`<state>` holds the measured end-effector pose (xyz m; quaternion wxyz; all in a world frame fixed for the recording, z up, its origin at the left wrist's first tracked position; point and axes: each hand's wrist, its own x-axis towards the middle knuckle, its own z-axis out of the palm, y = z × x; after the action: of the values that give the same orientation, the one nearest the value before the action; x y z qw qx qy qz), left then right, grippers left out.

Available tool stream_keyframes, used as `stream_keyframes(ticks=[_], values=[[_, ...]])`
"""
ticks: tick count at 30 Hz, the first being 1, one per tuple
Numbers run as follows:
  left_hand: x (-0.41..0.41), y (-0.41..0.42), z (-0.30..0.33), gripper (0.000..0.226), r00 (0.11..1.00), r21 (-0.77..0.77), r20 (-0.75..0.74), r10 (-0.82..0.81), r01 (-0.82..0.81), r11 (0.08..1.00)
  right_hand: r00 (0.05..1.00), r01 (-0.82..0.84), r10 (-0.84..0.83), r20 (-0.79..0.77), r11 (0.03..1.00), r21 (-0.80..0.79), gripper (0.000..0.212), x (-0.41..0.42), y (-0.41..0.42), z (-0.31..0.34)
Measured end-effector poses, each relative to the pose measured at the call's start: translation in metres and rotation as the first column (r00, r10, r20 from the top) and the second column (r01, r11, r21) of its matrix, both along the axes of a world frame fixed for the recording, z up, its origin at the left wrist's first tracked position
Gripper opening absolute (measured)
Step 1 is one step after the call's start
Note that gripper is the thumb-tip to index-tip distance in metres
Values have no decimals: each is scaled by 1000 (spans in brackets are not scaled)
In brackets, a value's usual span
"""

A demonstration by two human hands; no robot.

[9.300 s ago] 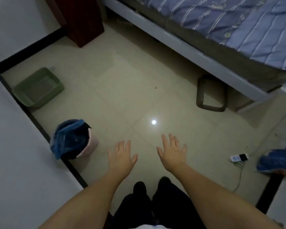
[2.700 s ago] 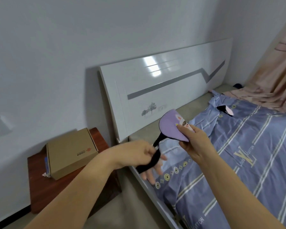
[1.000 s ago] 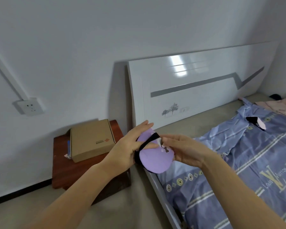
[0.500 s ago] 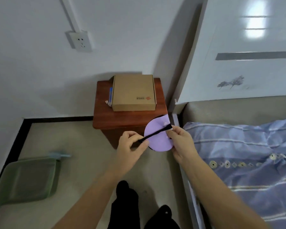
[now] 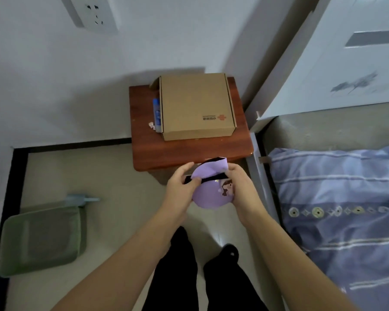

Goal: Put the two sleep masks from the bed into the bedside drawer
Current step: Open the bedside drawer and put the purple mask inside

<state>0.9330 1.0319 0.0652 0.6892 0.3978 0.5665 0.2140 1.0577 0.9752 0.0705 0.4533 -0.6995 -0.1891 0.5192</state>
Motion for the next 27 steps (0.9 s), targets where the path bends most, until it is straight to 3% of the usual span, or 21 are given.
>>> stream_keyframes(ticks=[5, 10, 14, 19, 24, 27], values=[[9, 0, -33, 17, 999, -96, 11, 33, -32, 995, 996, -48, 58, 71, 990, -129, 29, 6, 8, -35], [25, -8, -71, 16, 978, -249, 29, 207, -193, 949, 996, -23, 2, -90, 972, -233, 26, 10, -5, -77], [27, -7, -100, 19, 996, -278, -1, 91, -88, 957, 981, -85, 58, -186, 986, -141, 24, 33, -8, -106], [33, -11, -130, 17, 996, -203, -60, -60, 47, 978, 971, -174, 126, -202, 956, -237, 25, 51, -7, -140], [43, -17, -151, 17, 977, -237, -76, 198, -210, 948, 937, -230, 114, -331, 914, -334, 38, 46, -13, -161], [43, -18, -167, 15, 958, -227, -98, 271, -287, 931, 936, -227, 113, -334, 919, -324, 31, 45, -11, -175]])
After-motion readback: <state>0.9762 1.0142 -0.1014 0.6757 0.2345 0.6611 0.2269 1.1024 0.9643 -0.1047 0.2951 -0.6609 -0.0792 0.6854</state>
